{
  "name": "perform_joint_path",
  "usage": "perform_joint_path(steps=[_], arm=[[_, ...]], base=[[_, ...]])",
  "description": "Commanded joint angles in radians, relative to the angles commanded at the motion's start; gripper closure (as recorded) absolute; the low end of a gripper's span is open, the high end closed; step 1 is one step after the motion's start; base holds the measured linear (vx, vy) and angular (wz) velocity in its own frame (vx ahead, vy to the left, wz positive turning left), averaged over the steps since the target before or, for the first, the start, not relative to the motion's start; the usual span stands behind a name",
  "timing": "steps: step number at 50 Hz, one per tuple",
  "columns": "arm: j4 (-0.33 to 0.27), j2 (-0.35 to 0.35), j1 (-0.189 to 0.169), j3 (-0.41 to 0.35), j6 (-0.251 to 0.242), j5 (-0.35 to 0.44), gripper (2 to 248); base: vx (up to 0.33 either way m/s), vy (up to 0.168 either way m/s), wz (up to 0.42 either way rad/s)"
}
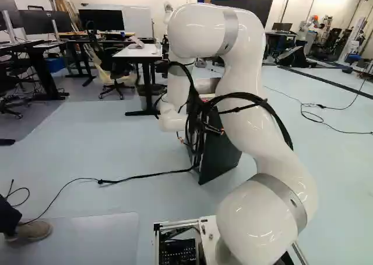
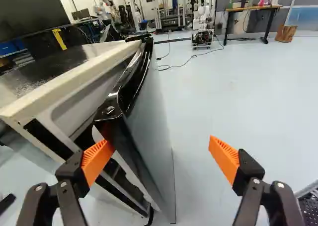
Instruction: Open the fridge door
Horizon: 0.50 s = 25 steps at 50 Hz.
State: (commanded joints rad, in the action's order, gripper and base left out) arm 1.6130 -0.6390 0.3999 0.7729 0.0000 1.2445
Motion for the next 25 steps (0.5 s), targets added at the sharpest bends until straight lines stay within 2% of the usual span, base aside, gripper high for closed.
perform_joint_path(steps=[25], arm=[[0.092,0.058,0.032,-0.144,0.000,0.000,3]], base=[[0.000,0.000,0.000]])
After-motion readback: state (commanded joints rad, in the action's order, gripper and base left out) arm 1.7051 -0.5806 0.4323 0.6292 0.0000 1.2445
